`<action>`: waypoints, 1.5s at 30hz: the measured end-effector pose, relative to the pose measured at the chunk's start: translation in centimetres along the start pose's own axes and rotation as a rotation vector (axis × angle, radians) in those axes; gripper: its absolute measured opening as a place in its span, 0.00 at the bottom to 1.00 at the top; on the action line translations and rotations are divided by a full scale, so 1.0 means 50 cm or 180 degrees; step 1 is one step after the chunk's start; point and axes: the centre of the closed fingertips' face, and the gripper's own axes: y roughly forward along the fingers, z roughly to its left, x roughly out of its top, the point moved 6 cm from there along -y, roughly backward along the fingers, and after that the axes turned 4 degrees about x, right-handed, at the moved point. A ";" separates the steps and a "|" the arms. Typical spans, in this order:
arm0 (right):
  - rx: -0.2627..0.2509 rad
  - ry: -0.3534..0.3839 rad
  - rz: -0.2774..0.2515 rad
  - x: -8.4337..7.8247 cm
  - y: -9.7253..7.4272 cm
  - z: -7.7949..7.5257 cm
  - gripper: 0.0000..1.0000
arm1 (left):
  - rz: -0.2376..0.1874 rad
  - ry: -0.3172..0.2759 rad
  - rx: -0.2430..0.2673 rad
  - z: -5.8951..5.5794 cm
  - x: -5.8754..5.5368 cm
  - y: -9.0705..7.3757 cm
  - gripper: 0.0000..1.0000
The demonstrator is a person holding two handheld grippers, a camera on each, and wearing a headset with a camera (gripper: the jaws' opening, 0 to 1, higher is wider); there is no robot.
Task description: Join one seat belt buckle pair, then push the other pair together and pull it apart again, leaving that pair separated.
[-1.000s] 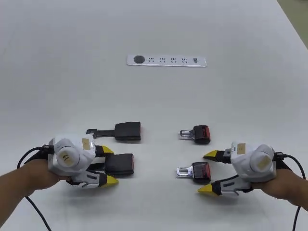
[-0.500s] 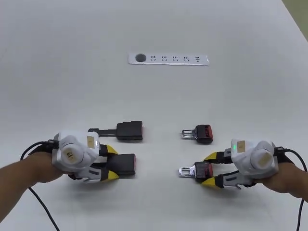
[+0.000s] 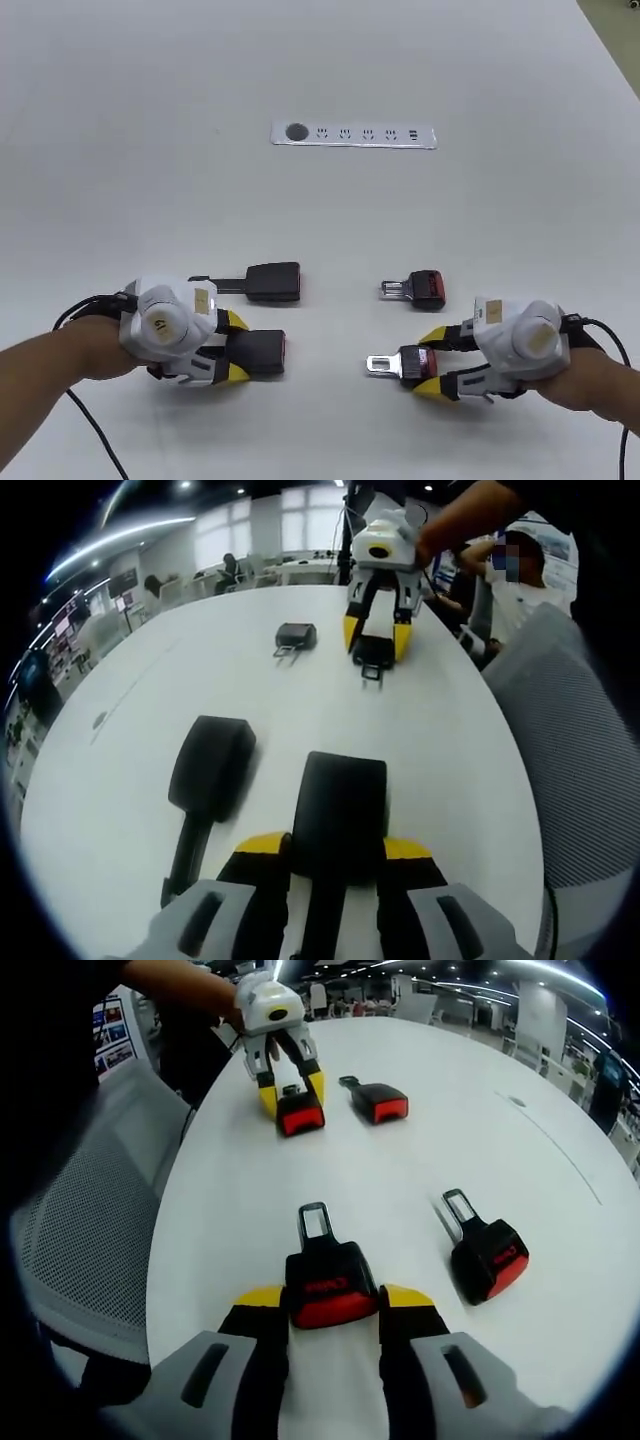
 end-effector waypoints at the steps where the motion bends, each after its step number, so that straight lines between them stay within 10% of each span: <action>1: 0.0000 -0.0013 -0.0014 0.004 0.004 0.001 0.34 | 0.0009 -0.0008 -0.0003 0.001 0.000 0.001 0.34; 45: 0.0102 -0.0202 -0.0278 0.169 0.160 0.016 0.34 | 0.0188 0.0010 -0.0034 -0.003 0.007 0.001 0.34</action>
